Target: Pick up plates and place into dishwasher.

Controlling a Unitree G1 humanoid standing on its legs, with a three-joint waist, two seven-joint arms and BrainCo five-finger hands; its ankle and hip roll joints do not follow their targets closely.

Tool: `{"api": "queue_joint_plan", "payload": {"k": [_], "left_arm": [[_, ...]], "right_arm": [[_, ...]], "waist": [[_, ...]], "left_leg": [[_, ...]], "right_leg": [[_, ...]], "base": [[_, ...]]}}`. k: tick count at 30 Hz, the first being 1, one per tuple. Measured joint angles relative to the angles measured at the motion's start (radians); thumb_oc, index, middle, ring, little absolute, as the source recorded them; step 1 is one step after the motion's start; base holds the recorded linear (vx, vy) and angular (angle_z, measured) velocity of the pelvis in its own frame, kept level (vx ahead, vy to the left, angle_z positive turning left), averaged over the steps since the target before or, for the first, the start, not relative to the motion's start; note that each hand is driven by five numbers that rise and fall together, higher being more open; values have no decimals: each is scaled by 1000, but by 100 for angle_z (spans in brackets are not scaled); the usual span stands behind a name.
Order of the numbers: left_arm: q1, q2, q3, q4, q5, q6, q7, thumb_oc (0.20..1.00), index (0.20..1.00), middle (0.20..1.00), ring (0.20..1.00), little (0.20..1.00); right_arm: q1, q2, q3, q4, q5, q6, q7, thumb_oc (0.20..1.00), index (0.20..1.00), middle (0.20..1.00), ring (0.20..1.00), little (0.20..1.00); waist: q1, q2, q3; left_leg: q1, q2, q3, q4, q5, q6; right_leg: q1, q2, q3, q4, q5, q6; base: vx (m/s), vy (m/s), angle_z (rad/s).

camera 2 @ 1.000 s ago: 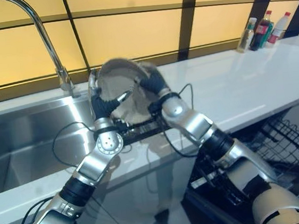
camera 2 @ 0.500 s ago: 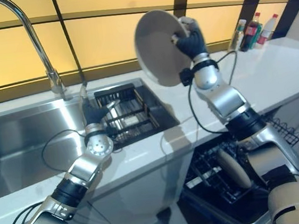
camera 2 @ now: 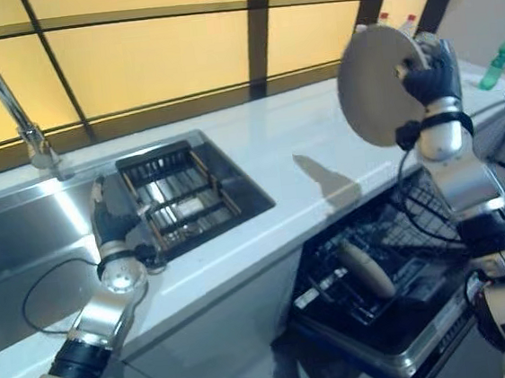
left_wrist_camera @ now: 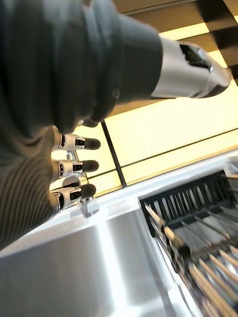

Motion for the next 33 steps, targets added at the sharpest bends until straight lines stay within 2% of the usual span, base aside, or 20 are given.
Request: {"api": "queue_joint_plan", "payload": {"k": [4,9,19,24,27,29,33], "left_arm": [[31,19,22,0,12,-15,-29,1000,1000,1000,1000,1000],[42,21,65,0,37,-42,-70,1000,1000,1000,1000,1000],[83,50,88,0,37,-118,-132,1000,1000,1000,1000,1000],[88,54,97,-3,37,-135,-160,1000,1000,1000,1000,1000],[90,57,124,-14,37,-137,-178,1000,1000,1000,1000,1000],[89,60,128,-26,38,-138,-203,1000,1000,1000,1000,1000],[107,103,145,-65,44,-137,-234,1000,1000,1000,1000,1000]], "right_arm": [[72,-4,-39,4,1,-10,-2,200,200,200,200,200],[142,-3,-43,39,-1,-16,-9,200,200,200,200,200],[179,-3,-50,160,-3,-28,-8,200,200,200,200,200],[190,-3,-51,193,-4,-29,-2,200,200,200,200,200],[249,-3,-78,193,-5,-29,7,200,200,200,200,200],[328,-2,-112,193,-10,-29,8,200,200,200,200,200],[408,10,-151,193,-12,-29,8,200,200,200,200,200]], "waist": [[-24,14,19],[-28,29,45],[-23,23,72],[-21,20,73],[-22,7,88],[-26,-5,99],[-23,-17,113]], "left_leg": [[7,1,15,0,-1,-1],[19,-1,33,0,-4,-2],[37,-2,41,0,-10,-3],[36,-2,37,0,-10,-2],[34,5,16,11,-15,1],[30,4,-30,27,-23,3],[4,14,-72,60,-34,-11]], "right_leg": [[-8,7,25,0,8,-5],[-5,14,48,1,22,-13],[14,15,51,1,19,-7],[16,16,49,2,25,-13],[28,14,51,3,19,-9],[50,12,55,5,-4,0],[53,20,53,16,-27,-4]], "base": [[43,-31,-19],[9,4,-12],[-1,51,-3],[20,-1,2],[105,-154,20],[141,-279,48],[130,-374,32]]}}
